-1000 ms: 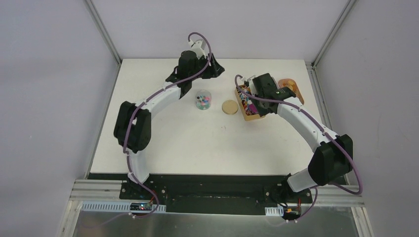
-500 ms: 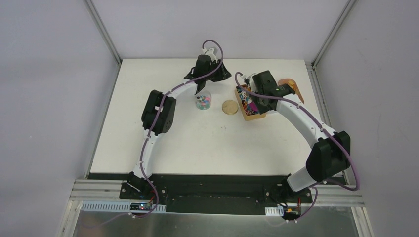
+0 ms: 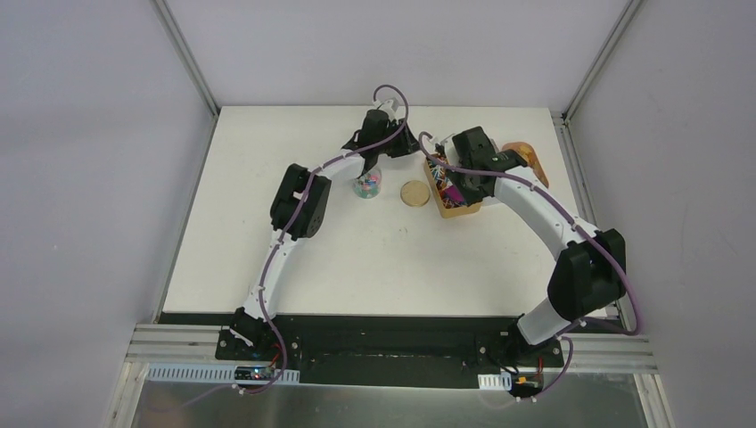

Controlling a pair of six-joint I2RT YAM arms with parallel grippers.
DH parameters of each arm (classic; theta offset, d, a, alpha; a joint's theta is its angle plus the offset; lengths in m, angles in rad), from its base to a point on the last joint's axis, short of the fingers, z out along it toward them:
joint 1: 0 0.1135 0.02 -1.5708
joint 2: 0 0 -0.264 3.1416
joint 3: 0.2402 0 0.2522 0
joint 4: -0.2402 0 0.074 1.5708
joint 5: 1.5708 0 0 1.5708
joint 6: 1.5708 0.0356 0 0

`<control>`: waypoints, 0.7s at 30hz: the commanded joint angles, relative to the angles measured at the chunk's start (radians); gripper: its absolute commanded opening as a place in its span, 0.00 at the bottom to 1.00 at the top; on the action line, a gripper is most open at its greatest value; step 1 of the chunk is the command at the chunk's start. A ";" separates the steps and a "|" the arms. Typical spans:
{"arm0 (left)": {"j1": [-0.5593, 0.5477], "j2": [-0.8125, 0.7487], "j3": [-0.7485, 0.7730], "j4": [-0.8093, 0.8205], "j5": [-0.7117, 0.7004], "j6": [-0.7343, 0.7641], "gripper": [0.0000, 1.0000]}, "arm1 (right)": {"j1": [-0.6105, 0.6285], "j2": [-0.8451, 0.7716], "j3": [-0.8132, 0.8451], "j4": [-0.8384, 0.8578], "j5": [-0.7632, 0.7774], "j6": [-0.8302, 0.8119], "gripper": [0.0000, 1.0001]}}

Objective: Pack the candies
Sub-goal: Scoop the fake candies from the storage box.

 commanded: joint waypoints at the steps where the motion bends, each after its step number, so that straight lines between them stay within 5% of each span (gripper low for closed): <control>1: -0.021 0.018 0.046 0.057 0.037 -0.027 0.35 | -0.002 0.022 0.043 0.035 -0.011 -0.018 0.00; 21: -0.038 0.040 -0.019 0.142 0.095 -0.075 0.30 | -0.004 0.038 -0.095 0.262 0.018 -0.026 0.00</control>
